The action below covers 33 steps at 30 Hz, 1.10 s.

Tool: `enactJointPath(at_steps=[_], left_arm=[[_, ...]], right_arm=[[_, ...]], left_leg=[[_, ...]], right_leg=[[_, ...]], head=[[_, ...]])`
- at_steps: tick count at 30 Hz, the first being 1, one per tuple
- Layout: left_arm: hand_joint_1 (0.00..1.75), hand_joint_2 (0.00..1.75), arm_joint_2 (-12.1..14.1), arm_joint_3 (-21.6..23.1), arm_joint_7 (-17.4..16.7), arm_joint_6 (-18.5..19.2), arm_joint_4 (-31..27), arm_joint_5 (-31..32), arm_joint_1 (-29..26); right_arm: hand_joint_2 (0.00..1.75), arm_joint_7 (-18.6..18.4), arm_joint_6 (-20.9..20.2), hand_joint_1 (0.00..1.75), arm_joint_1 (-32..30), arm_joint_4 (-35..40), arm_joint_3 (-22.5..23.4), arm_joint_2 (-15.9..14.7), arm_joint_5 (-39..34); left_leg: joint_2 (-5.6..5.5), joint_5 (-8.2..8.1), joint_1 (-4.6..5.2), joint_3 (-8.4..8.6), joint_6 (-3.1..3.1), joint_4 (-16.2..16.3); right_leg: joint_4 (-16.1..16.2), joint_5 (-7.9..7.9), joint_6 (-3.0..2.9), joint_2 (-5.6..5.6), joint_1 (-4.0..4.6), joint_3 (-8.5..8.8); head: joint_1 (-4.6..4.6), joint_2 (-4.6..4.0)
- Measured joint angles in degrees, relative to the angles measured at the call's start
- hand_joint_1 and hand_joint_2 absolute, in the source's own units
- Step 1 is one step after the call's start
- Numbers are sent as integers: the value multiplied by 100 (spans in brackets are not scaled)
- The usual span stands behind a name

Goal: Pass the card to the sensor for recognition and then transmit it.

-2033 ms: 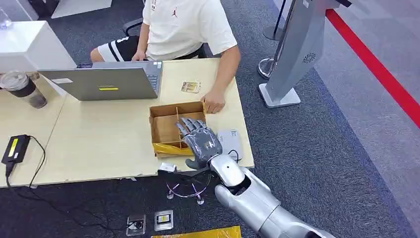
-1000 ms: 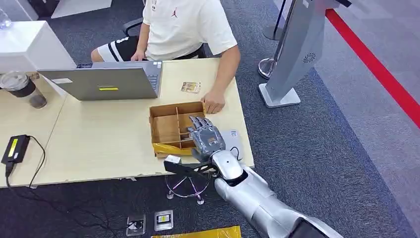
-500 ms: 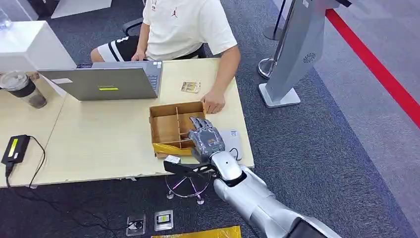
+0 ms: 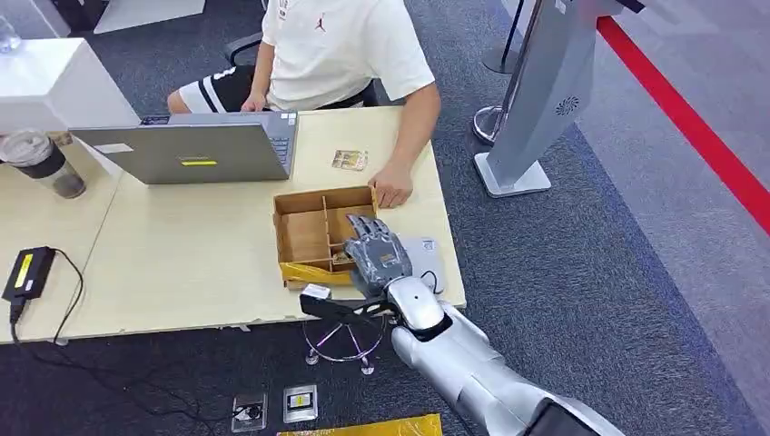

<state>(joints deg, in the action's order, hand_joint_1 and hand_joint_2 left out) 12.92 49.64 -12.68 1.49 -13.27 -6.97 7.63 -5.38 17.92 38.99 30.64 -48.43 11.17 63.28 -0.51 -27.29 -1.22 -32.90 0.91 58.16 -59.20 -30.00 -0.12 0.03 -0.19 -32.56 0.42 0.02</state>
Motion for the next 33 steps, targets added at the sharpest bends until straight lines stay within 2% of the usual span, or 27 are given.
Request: enactJointPath(at_steps=[9,10,15,23,25,27,29,32,33], left_arm=[[0,175,0,2,-7,4,0,-7,3],[0,175,0,2,-7,4,0,-7,3],[0,175,0,2,-9,7,0,-13,3],[0,175,0,2,-68,9,0,-118,4],[0,175,0,2,-92,9,0,-131,4],[0,175,0,2,-116,9,0,-151,4],[0,175,0,2,-133,15,0,-192,4],[0,175,0,2,-170,20,0,-245,4],[0,175,0,2,-179,20,0,-254,4]], right_arm=[[175,22,61,126,-1,2,11,24,11],[175,22,61,138,0,2,11,26,13],[175,28,68,152,-1,2,11,35,17],[175,57,63,154,0,2,9,89,98],[175,57,63,161,0,2,6,107,105],[175,59,79,175,0,2,6,133,120],[175,70,212,175,0,4,6,151,142],[175,120,622,168,0,76,6,175,149],[175,149,730,175,0,138,9,177,87]], left_leg=[[0,0,0,1,0,0],[0,0,0,1,0,0],[0,0,0,1,0,0],[0,0,0,0,0,0],[0,0,0,0,0,0],[1,0,0,1,0,0],[0,0,0,0,0,0],[0,0,0,0,0,0],[1,0,0,1,0,0]], right_leg=[[0,0,0,0,0,0],[0,0,0,0,0,0],[0,0,0,0,0,0],[-1,0,0,0,0,0],[-1,0,0,0,0,0],[0,0,0,0,0,0],[-1,0,0,0,0,0],[-1,0,0,0,0,0],[-1,0,0,0,0,0]], head=[[0,0],[0,0],[0,0],[0,0],[0,0],[0,0],[0,0],[0,0],[2,0]])
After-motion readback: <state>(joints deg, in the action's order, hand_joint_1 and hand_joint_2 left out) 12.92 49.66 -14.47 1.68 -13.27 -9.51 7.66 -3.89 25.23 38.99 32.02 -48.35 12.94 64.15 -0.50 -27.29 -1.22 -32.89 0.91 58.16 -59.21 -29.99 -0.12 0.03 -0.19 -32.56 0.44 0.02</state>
